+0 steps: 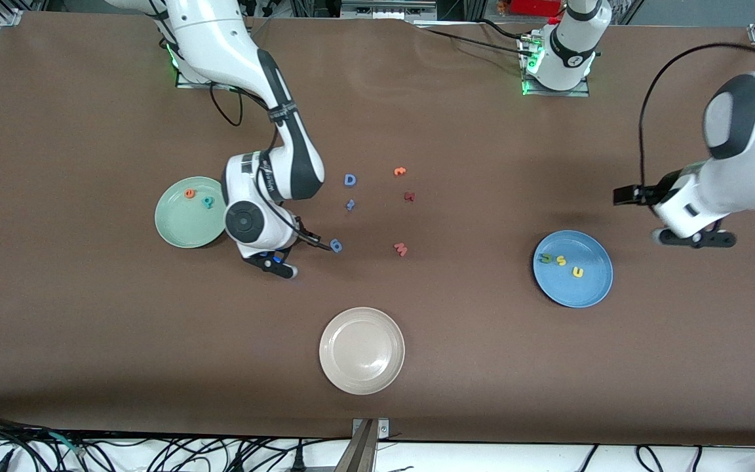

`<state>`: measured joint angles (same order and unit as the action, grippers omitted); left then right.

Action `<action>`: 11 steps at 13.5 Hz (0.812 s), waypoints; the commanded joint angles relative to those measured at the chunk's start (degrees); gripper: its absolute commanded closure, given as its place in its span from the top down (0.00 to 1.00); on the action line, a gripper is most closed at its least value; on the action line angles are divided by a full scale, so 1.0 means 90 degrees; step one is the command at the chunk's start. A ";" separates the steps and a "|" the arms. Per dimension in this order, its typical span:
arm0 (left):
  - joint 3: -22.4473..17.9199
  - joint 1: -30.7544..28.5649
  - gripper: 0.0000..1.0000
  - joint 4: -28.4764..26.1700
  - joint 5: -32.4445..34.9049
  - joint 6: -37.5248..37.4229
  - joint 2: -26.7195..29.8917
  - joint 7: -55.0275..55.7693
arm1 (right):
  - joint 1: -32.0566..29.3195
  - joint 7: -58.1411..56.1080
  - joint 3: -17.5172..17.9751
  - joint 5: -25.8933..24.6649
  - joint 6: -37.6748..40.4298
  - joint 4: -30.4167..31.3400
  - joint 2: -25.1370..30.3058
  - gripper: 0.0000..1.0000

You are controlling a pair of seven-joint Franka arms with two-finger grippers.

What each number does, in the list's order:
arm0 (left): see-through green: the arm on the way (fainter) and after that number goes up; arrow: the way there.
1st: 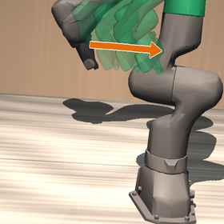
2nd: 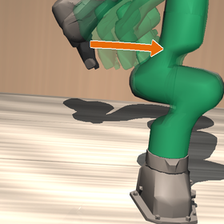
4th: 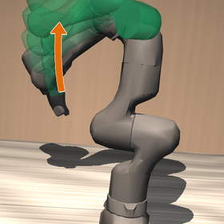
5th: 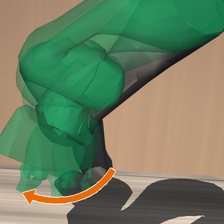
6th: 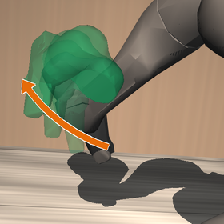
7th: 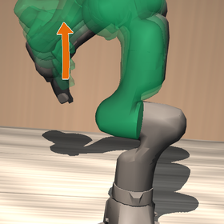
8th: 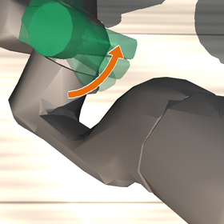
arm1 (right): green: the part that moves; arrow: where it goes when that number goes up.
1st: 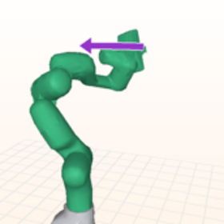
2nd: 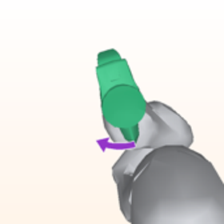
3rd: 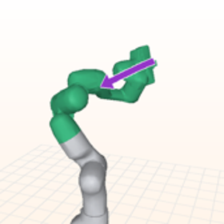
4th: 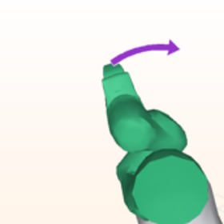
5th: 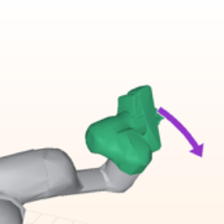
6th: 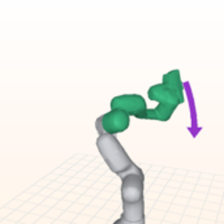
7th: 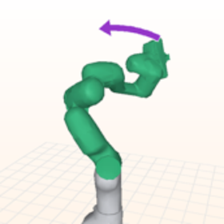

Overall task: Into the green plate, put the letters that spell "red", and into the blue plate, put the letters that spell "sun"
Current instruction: 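Drop the c on the blue plate while the right gripper grasps the teal t, then carry the teal t over the green plate with the right gripper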

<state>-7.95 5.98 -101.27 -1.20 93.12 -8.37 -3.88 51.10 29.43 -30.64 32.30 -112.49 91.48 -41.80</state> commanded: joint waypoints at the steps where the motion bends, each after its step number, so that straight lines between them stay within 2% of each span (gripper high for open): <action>1: -0.0064 0.0038 1.00 0.0176 -0.0179 -0.0559 0.0578 -0.0194 | 0.0016 -0.0446 -0.0460 -0.0403 0.0787 0.0099 0.0571 0.08; 3: -0.0074 0.0019 1.00 0.0898 -0.0568 -0.0931 0.0560 -0.0126 | 0.0016 -0.0914 -0.0938 -0.0561 0.1305 0.0099 0.0757 0.08; 6: -0.0015 0.0038 1.00 0.1437 -0.0551 -0.1069 0.0569 -0.0125 | 0.0016 -0.1783 -0.1729 -0.0580 0.1970 0.0109 0.0768 0.08; 9: 0.0150 0.0019 1.00 0.1545 -0.0502 -0.1069 0.0569 -0.0135 | 0.0006 -0.2604 -0.2219 -0.0756 0.2138 0.0255 0.0719 0.08; 11: 0.0151 0.0038 1.00 0.1546 -0.0521 -0.1069 0.0559 -0.0135 | -0.0042 -0.3151 -0.2357 -0.0747 0.1983 0.0576 0.0583 0.08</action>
<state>-6.47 6.33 -89.02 -5.05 84.69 -2.52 -4.19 50.35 5.20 -50.82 26.13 -93.83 93.93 -35.77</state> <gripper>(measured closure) 0.000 0.859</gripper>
